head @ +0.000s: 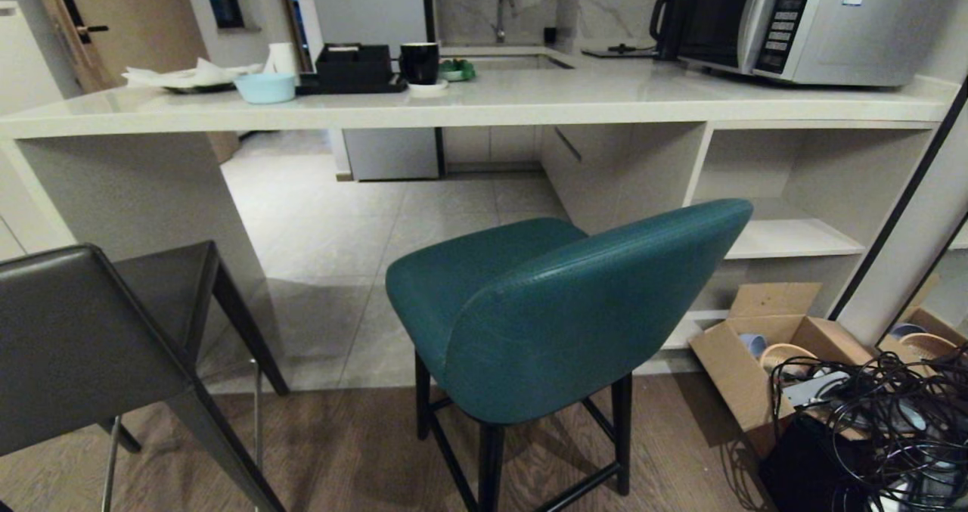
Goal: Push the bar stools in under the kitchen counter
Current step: Push the blue chair back under the dining table
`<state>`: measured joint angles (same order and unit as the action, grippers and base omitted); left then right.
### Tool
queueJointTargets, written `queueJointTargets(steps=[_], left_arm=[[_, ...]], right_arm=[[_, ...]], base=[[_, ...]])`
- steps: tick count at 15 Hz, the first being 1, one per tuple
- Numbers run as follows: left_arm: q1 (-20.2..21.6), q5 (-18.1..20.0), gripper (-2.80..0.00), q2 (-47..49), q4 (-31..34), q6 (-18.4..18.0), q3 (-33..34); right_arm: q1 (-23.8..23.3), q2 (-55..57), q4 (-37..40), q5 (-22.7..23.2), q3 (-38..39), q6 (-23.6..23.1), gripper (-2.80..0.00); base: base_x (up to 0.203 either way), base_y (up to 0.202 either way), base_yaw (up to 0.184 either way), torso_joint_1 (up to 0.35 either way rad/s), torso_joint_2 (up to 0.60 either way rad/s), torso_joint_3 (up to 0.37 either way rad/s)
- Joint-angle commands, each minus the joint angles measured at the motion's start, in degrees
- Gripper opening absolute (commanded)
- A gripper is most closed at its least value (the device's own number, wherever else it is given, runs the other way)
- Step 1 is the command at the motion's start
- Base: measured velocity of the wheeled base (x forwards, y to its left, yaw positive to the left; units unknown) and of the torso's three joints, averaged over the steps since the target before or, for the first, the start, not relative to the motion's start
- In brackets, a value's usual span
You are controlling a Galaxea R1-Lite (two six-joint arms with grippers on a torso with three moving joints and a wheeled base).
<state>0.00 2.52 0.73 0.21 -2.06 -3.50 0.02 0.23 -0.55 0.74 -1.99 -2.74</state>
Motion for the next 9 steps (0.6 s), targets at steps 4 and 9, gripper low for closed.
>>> queueJointTargets(steps=[4, 9], left_arm=[[0.39, 1.12, -2.80, 18.14, -9.01, -0.04, -4.13], [-1.47, 0.65, -2.80, 54.29, -43.97, -0.68, -6.43]], right_arm=[[0.16, 15.09, -5.45, 0.09, -6.10, 0.44, -2.80], [0.61, 49.91, -29.54, 0.10, -10.72, 1.99, -2.80]], base=[[0.000, 0.000, 0.000, 0.000, 0.00, 0.000], [0.000, 0.000, 0.000, 0.000, 0.00, 0.000]])
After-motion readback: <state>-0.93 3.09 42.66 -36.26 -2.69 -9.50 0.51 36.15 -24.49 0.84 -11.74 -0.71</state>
